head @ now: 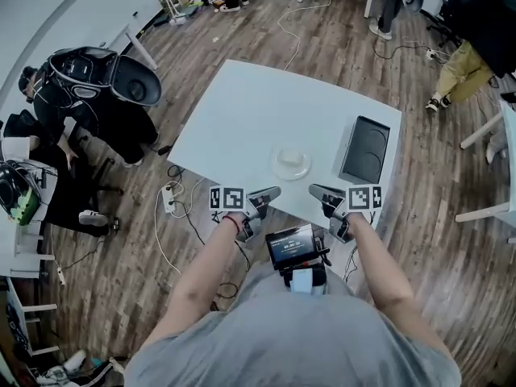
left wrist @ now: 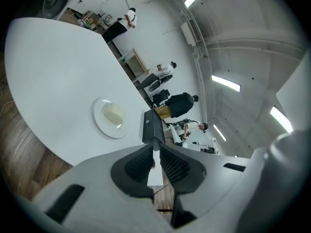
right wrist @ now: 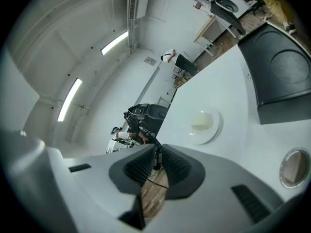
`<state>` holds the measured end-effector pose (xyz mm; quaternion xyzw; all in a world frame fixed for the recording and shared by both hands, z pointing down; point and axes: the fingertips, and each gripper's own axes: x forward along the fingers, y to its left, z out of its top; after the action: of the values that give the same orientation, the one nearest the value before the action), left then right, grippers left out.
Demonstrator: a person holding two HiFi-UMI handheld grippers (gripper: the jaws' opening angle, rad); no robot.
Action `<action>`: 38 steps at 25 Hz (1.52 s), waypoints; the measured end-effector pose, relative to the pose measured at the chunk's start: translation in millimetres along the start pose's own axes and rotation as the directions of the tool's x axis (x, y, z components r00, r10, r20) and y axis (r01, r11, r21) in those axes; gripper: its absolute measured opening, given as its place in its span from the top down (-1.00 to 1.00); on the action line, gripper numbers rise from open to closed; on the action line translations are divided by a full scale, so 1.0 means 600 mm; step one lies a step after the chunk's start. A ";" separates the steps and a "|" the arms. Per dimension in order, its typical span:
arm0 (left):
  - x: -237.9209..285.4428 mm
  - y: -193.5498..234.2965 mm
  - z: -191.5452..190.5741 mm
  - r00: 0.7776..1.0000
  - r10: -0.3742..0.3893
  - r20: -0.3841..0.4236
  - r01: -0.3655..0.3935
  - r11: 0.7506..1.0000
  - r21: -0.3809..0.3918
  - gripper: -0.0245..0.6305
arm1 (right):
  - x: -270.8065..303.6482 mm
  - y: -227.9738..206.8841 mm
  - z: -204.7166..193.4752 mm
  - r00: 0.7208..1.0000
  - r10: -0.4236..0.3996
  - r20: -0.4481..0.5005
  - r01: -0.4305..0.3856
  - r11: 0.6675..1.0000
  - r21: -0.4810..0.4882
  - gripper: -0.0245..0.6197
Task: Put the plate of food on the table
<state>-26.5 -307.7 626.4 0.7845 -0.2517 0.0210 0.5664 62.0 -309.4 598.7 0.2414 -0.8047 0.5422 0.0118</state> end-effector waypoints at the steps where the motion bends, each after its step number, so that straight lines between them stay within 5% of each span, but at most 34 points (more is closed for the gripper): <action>1: -0.005 -0.007 -0.001 1.000 -0.003 0.004 0.003 1.000 0.013 0.75 | -0.003 0.007 -0.002 1.000 0.000 -0.001 0.000 1.000 -0.015 0.73; 15: -0.042 -0.075 -0.044 0.997 0.047 0.057 -0.061 0.956 0.287 0.76 | -0.066 0.043 -0.039 0.999 -0.004 0.035 0.008 0.994 -0.112 0.75; 38: -0.054 -0.093 -0.060 0.998 0.021 0.066 -0.038 0.961 0.272 0.76 | -0.083 0.063 -0.037 0.999 -0.008 0.045 0.014 0.990 -0.137 0.81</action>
<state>-22.3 -250.3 580.2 0.8515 -0.2757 0.0396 0.4443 85.6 -259.9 561.1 0.2563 -0.8389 0.4799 0.0133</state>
